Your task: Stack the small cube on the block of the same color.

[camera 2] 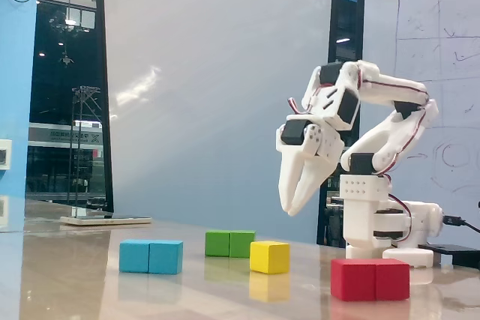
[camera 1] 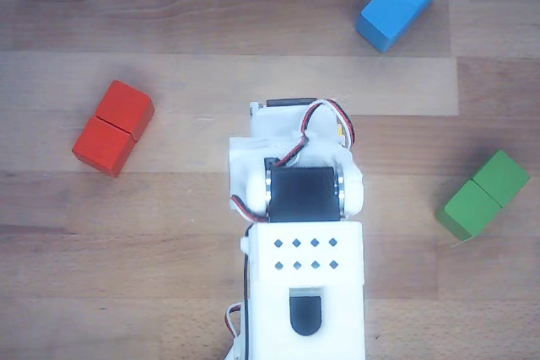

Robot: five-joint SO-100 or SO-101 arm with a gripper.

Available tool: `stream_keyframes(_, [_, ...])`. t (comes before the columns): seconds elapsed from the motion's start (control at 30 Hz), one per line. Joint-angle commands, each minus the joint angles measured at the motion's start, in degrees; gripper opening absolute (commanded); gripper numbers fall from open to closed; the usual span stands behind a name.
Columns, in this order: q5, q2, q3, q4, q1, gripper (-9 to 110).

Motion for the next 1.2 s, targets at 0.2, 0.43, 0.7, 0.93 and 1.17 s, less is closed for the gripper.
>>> stream_keyframes(0.2, [-0.44,13.45,13.62,-11.69,0.18,0])
stream_keyframes(0.43, [-0.53,23.29,18.98,-14.24,3.25,0])
stream_keyframes(0.7, [-0.53,26.10,23.03,-13.36,7.12,0])
stream_keyframes(0.93, [-0.53,26.10,25.31,-13.36,7.03,0])
stream_keyframes(1.17, [-0.53,26.28,25.49,-13.36,7.03,0])
